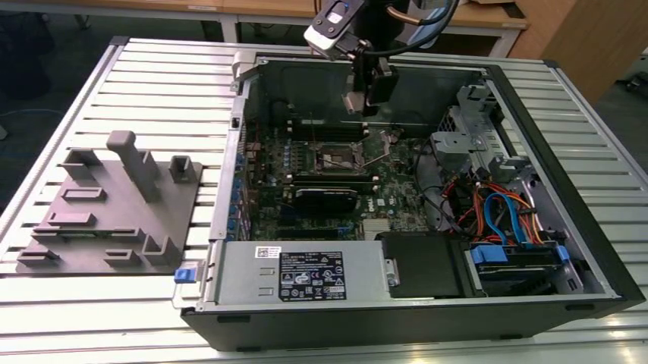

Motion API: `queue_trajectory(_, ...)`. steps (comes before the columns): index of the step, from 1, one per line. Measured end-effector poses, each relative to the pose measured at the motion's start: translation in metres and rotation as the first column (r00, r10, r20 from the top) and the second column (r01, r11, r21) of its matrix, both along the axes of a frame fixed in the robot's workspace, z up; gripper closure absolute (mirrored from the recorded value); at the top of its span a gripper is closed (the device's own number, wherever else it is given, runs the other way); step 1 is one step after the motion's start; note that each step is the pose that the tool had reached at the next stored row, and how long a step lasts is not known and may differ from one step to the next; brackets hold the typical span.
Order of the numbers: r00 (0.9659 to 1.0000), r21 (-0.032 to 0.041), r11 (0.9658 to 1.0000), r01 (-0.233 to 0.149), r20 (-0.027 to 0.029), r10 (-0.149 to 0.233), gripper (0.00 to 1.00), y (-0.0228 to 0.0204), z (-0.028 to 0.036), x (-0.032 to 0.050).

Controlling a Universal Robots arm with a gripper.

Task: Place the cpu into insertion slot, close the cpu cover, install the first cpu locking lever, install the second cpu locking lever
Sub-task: 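Place the cpu into insertion slot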

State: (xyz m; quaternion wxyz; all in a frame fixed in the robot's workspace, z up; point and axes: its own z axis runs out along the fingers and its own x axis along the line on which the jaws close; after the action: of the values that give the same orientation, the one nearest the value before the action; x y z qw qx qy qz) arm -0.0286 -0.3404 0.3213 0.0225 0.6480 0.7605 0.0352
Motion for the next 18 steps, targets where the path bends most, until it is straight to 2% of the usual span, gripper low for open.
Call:
queue_trajectory(3, 0.9995, -0.0001, 0.9995, 0.032, -0.0001, -0.032, 0.46, 0.0005, -0.0048, 0.0000)
queue_trajectory(6, 0.9974, 0.0000, 0.9974, 0.072, 0.0000, -0.072, 0.46, 0.0007, -0.0103, 0.0000)
queue_trajectory(11, 0.9905, -0.0001, 0.9905, 0.137, -0.0001, -0.137, 0.46, 0.0012, -0.0194, 0.0000)
queue_trajectory(14, 0.9872, -0.0001, 0.9872, 0.160, -0.0002, -0.160, 0.46, 0.0017, -0.0234, -0.0001)
queue_trajectory(17, 0.9866, -0.0002, 0.9866, 0.163, -0.0002, -0.163, 0.46, 0.0018, -0.0236, -0.0001)
queue_trajectory(18, 0.9866, 0.0029, 0.9866, 0.163, -0.0006, -0.163, 0.46, 0.0018, -0.0237, -0.0002)
